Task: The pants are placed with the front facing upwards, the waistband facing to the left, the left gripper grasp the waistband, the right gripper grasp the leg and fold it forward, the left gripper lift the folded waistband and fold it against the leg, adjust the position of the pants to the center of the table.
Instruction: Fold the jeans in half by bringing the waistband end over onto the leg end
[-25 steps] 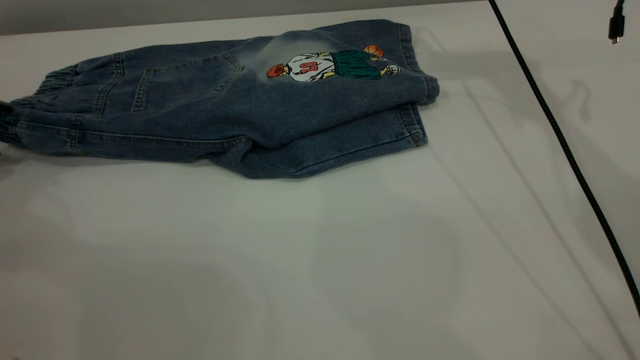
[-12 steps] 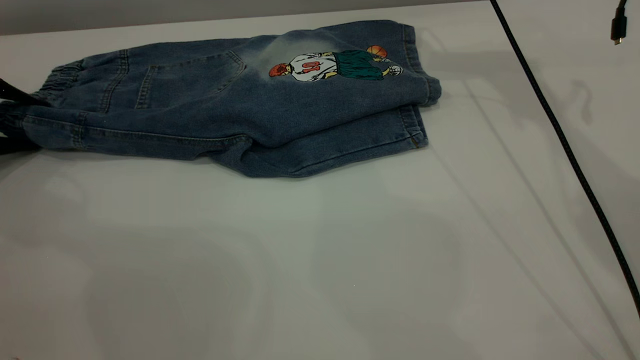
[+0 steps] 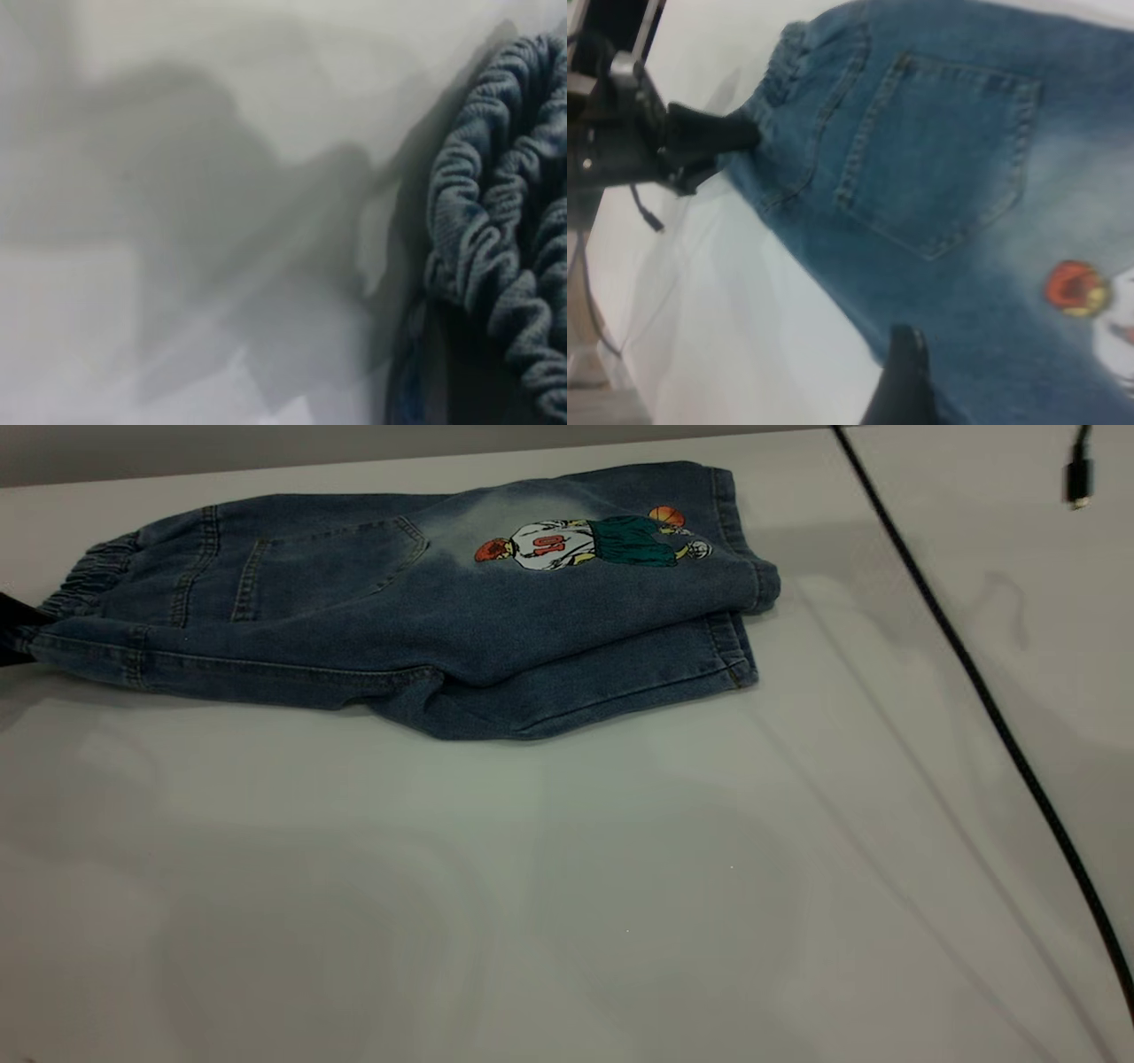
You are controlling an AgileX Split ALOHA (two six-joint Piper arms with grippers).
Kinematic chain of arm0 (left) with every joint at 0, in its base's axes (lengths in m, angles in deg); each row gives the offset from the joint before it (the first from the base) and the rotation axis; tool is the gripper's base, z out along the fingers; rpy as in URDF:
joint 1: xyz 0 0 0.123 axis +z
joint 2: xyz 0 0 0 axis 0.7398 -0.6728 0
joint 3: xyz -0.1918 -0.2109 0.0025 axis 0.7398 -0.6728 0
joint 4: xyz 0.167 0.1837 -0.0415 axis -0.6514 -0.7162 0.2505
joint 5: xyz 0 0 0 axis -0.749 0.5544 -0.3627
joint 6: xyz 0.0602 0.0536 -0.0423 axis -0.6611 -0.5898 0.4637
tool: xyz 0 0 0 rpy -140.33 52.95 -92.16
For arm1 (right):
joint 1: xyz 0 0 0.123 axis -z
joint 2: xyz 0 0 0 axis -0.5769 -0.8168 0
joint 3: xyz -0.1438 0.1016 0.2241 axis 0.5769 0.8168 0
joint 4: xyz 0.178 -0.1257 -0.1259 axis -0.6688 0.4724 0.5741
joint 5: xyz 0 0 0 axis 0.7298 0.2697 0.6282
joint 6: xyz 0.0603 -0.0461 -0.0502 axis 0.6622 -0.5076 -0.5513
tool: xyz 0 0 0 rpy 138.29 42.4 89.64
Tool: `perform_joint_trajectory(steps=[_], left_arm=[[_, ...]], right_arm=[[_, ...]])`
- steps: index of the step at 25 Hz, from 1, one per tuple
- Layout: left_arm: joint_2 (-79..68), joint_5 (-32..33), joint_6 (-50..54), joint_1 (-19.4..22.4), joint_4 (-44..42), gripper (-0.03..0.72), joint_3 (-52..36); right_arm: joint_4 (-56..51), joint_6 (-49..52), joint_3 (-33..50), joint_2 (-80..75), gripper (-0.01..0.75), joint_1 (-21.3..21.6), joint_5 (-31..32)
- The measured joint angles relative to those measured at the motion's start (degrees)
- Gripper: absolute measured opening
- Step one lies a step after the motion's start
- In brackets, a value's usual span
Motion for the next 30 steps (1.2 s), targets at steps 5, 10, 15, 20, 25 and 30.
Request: perform_joint_trajectory(steps=[5, 10, 15, 20, 25, 30], left_arm=[[3.2, 1.3, -0.9, -2.4, -3.4, 0.151, -0.1], [8.4, 1.5, 0.9, -3.4, -10.6, 0.151, -0.3], [14.4, 3.4, 2.4, -4.8, -17.3, 0.151, -0.3], [19.3, 4.0, 2.4, -6.4, -19.3, 0.151, -0.3], [23.5, 6.8, 1.7, -8.8, -19.2, 0.151, -0.3], [28.4, 7.4, 1.7, -11.9, -20.3, 0.151, -0.3]], right_arm=[[-0.3, 0.1, 0.0, -3.3, 0.519, -4.2, -0.2], [-2.0, 1.5, 0.0, -7.3, 0.519, -8.2, -4.3], [-2.3, 1.5, -0.1, -9.2, 0.519, -11.8, -8.7], [-2.7, 1.7, -0.1, -9.8, 0.519, -15.9, -10.4], [-2.6, 1.9, -0.1, -10.4, 0.519, -20.3, -12.3], [-2.9, 1.9, -0.1, -11.0, 0.519, -24.2, -13.0]])
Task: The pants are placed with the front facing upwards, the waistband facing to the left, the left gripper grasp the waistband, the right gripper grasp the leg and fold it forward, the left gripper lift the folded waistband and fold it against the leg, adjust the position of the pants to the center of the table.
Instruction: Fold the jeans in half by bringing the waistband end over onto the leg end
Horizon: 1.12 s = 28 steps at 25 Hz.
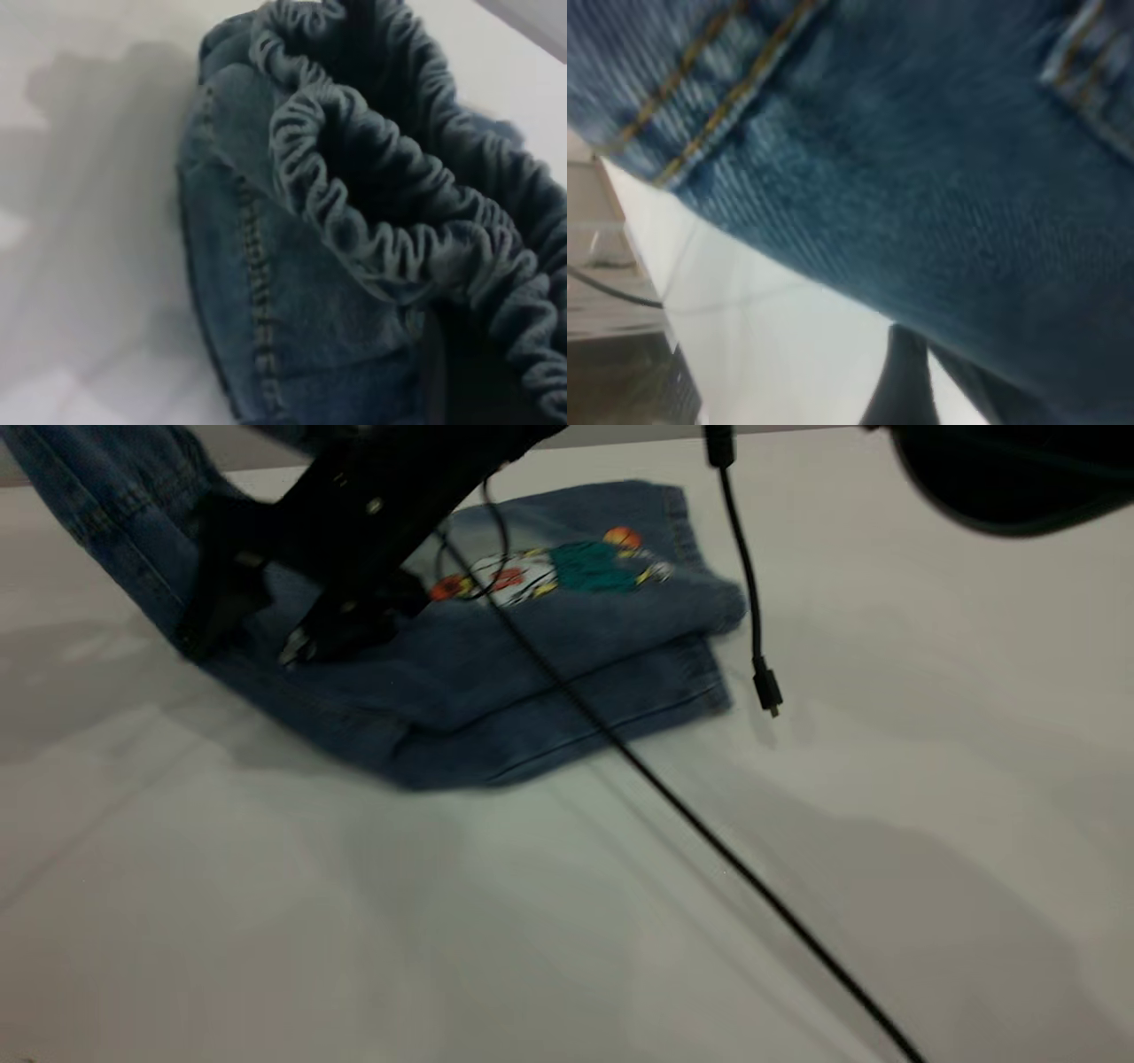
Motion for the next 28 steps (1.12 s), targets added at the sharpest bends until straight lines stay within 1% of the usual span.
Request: perform_joint_trajectory(steps=[3, 6, 11, 14, 15, 18, 22, 24, 28], left_arm=[[3.1, 0.4, 0.0, -1.2, -0.4, 0.151, 0.0], [5.8, 0.8, 0.0, -1.2, -0.4, 0.151, 0.0], [6.8, -0.1, 2.8, -1.1, -5.0, 0.151, 0.0], [6.7, -0.3, 2.9, -1.1, -4.4, 0.151, 0.0], [6.7, -0.3, 2.9, -1.1, -4.4, 0.151, 0.0], [6.7, -0.1, 2.9, -1.1, -4.4, 0.151, 0.0], [6.8, 2.2, 2.9, -2.0, -2.9, 0.151, 0.0], [6.8, 2.3, 2.7, -3.2, -2.0, 0.151, 0.0], [6.8, 1.9, 2.2, -7.1, -1.2, 0.151, 0.0]], right_arm=[[-0.8, 0.0, 0.0, 0.0, 0.519, -1.5, 0.1], [-0.6, -0.3, 0.0, 0.0, 0.519, -1.8, 1.2], [0.0, -0.4, -3.3, 0.0, 0.519, 1.4, 7.6], [0.2, -0.4, -7.0, 0.0, 0.519, 3.3, 13.4], [0.1, -0.7, -8.4, 0.0, 0.519, 3.9, 14.4], [2.3, -0.7, -11.6, 0.1, 0.519, 5.5, 14.5], [10.4, 0.5, -11.9, -0.7, 0.519, 5.9, 14.5], [14.8, 2.5, -11.9, -1.7, 0.519, 5.9, 14.7], [18.1, 4.6, -11.9, -4.0, 0.519, 5.7, 14.4]])
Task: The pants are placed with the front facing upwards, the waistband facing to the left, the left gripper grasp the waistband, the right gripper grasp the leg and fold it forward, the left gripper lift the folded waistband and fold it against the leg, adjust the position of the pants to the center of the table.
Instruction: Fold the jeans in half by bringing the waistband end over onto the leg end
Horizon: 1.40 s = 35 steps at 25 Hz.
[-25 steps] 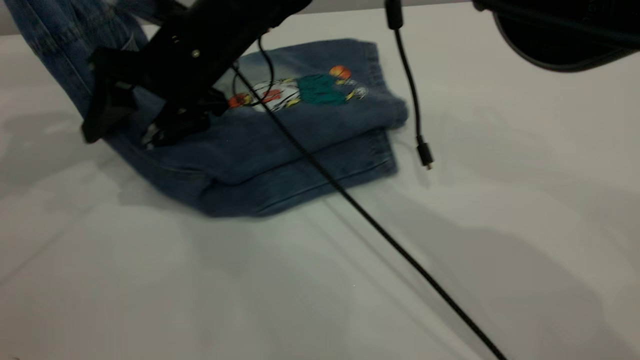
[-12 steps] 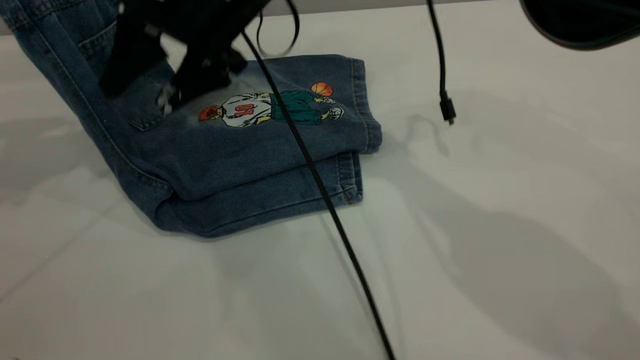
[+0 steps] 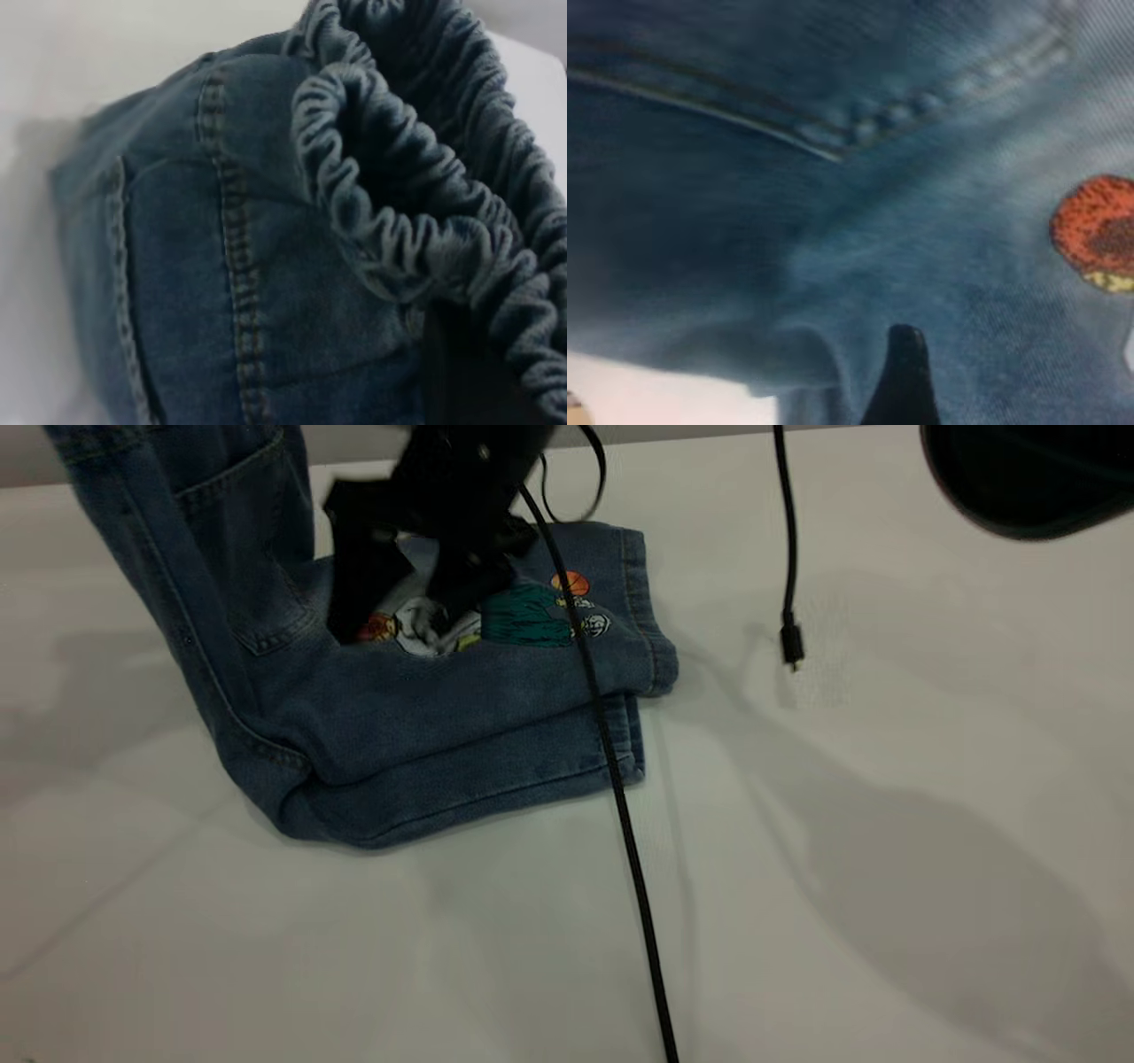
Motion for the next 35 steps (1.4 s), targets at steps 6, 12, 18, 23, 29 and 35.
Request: perform_joint_trajectory(steps=[6, 12, 18, 23, 29, 35], left_arm=[[0.0, -3.5, -0.3, -7.0, 3.3, 0.151, 0.0], [0.0, -5.8, -1.3, -10.5, 3.5, 0.151, 0.0], [0.0, -5.9, -1.4, -10.5, 5.2, 0.151, 0.0], [0.0, -5.7, -1.5, -11.3, 5.7, 0.151, 0.0], [0.0, -7.6, -2.0, -14.7, 5.9, 0.151, 0.0], [-0.1, -11.6, -2.0, -19.2, 5.9, 0.151, 0.0]], right_arm=[[-2.5, 0.1, -0.1, -0.8, 0.519, -1.2, 0.0], [-1.3, 0.2, -1.8, -0.8, 0.519, 1.0, 0.1], [-0.8, 1.0, -4.5, 0.0, 0.519, 4.2, 0.1], [3.5, 1.2, -4.6, 0.0, 0.507, 7.6, 0.1], [5.8, 3.9, -7.1, 1.0, 0.478, 14.5, 0.1], [5.7, 4.1, -7.6, 6.0, 0.474, 21.4, 0.2]])
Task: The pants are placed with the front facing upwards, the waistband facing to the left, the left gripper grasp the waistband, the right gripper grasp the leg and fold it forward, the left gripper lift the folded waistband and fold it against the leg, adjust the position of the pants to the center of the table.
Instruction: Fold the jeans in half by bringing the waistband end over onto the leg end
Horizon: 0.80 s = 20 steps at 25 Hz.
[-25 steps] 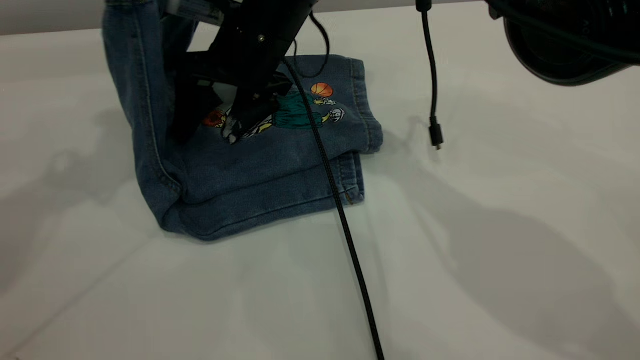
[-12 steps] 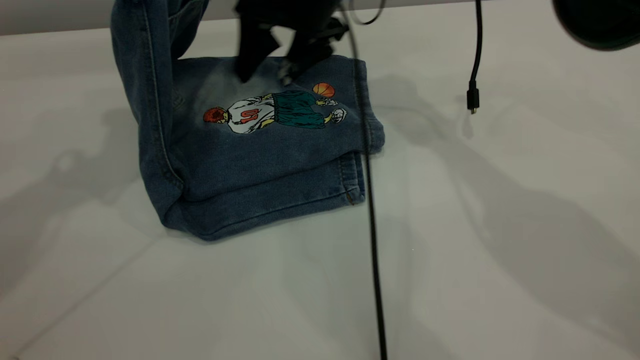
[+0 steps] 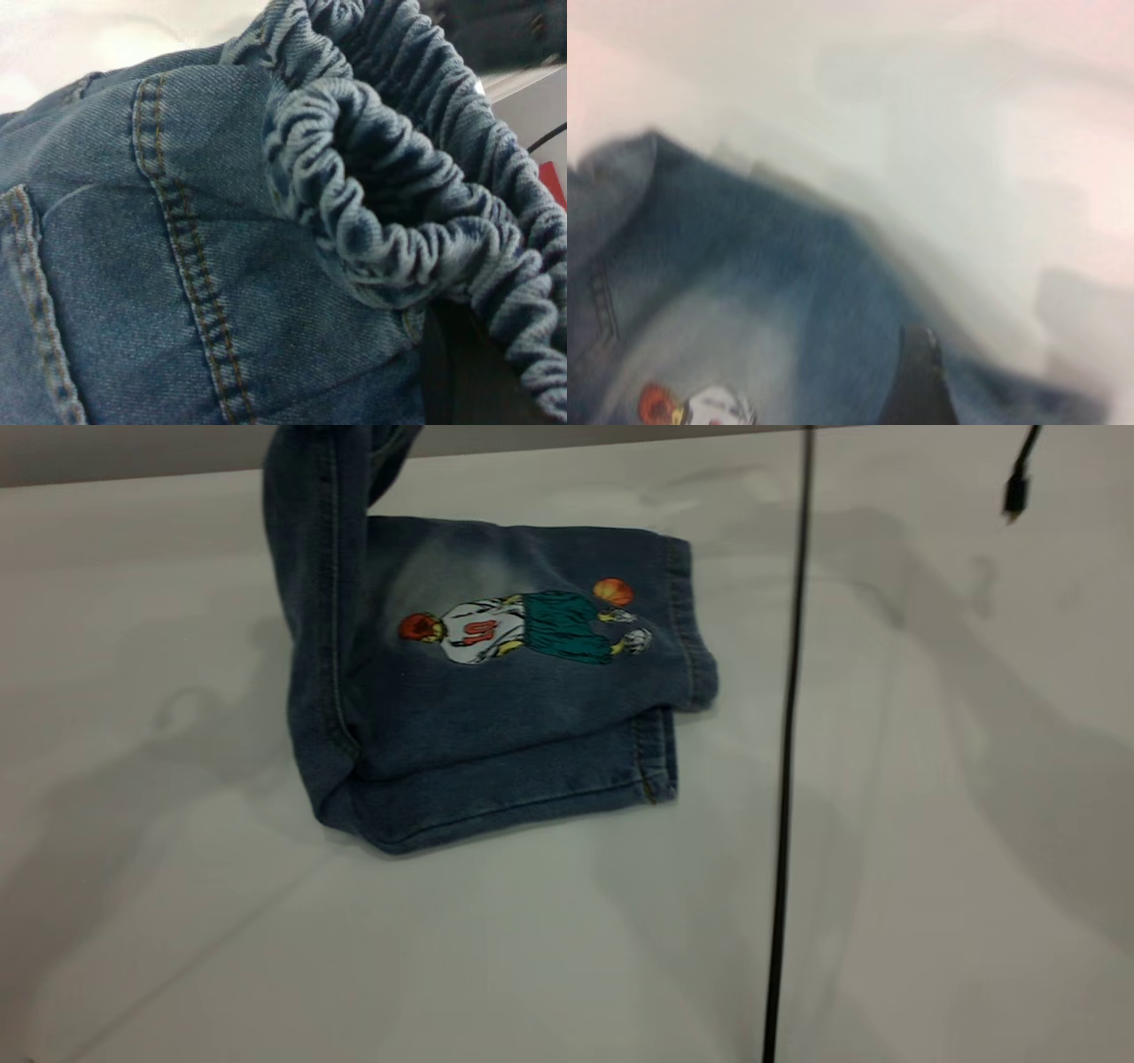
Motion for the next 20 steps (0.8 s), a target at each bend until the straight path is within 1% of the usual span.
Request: perform_joint_trajectory(steps=[3, 7, 11, 15, 20], left_arm=[[-0.9, -0.5, 0.0, -0.9, -0.2, 0.151, 0.0], [-2.9, -0.6, 0.0, -1.6, -0.5, 0.151, 0.0], [-5.3, -0.6, -0.5, -4.6, -0.4, 0.151, 0.0], [-7.0, -3.9, -1.3, -8.1, 0.0, 0.151, 0.0], [-10.2, -7.1, -1.3, -12.0, 0.2, 0.151, 0.0]], right_arm=[[-0.1, -0.1, -0.2, 2.4, 0.474, 2.5, -0.1], [-0.2, -0.2, -1.7, 3.0, 0.474, 4.0, 0.0], [-1.1, 0.0, -4.4, 3.0, 0.472, 4.5, 0.1], [-1.1, 0.0, -7.4, 3.6, 0.473, 4.6, 0.1], [-0.9, -0.2, -7.9, 6.1, 0.473, 5.5, -0.1]])
